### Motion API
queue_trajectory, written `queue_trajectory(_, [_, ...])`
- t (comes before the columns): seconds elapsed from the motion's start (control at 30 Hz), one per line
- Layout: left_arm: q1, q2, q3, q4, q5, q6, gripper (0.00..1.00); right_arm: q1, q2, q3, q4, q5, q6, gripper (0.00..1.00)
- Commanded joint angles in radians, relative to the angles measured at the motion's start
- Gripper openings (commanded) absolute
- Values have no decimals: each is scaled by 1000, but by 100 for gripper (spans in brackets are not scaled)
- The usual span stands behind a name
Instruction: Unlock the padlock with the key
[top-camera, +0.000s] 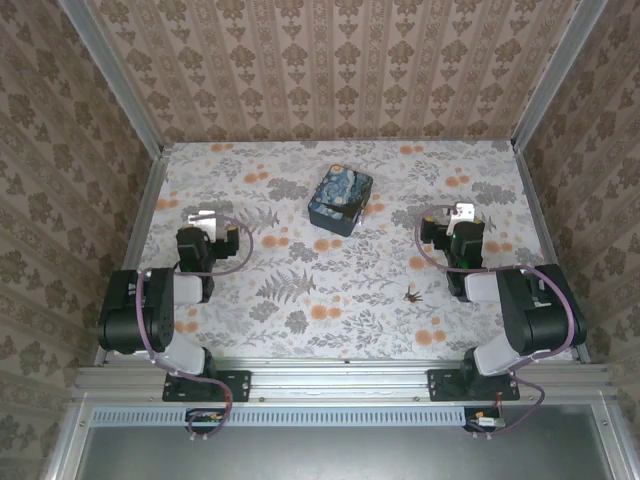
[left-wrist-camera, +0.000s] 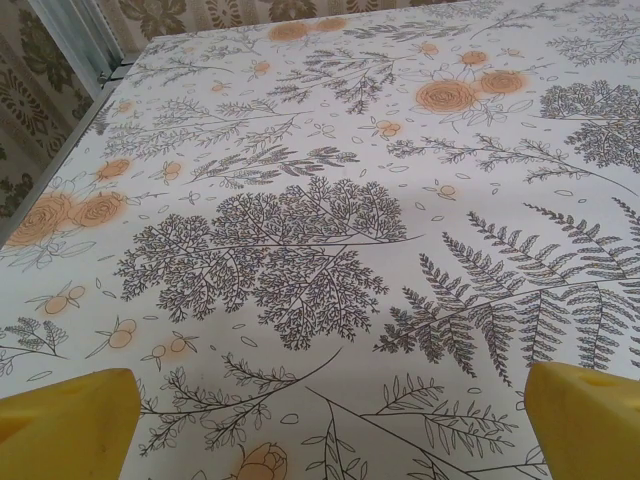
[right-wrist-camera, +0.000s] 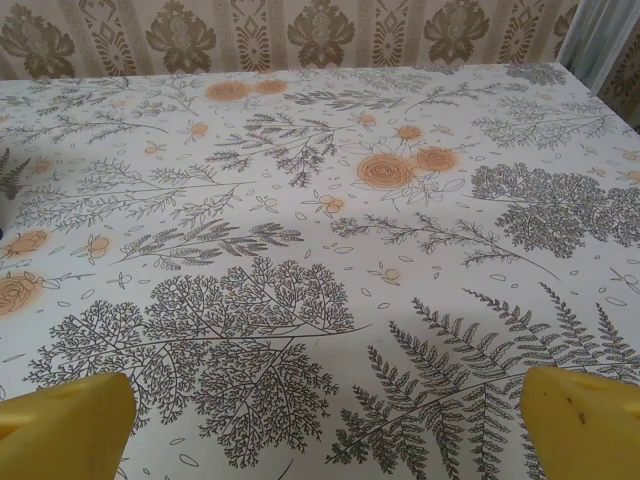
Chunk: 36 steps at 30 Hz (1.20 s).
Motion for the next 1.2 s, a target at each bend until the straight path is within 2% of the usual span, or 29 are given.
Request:
queue_trajectory(0.0, [5, -1, 18, 18, 17, -4, 100, 0, 0, -6, 20, 14, 4, 100])
queue_trajectory(0.8, [10, 0, 20, 15, 21, -10, 100, -1, 0, -5, 17, 13, 4, 100])
queue_trajectory(0.87, [33, -3, 17, 18, 65, -27, 100, -6, -4, -2, 15, -5, 2, 100])
queue_trajectory(0.93, [59, -33, 2, 26, 79, -48, 100, -4, -55, 55, -127, -10, -6, 100])
queue_trajectory(1.0, [51, -135, 83, -218, -47, -79, 98, -2, -132, 227, -530, 8, 49, 100])
queue_trajectory(1.03, [34, -179, 177, -465, -172, -147, 98, -6, -158, 316, -684, -34, 77, 100])
queue_trajectory(1.07, [19, -196, 282, -686, -211, -199, 100, -4, -151, 388, -773, -106, 80, 100])
queue_trajectory(1.17, [-90, -191, 486, -1113, -304, -369, 100, 13, -36, 607, -972, -251, 137, 100])
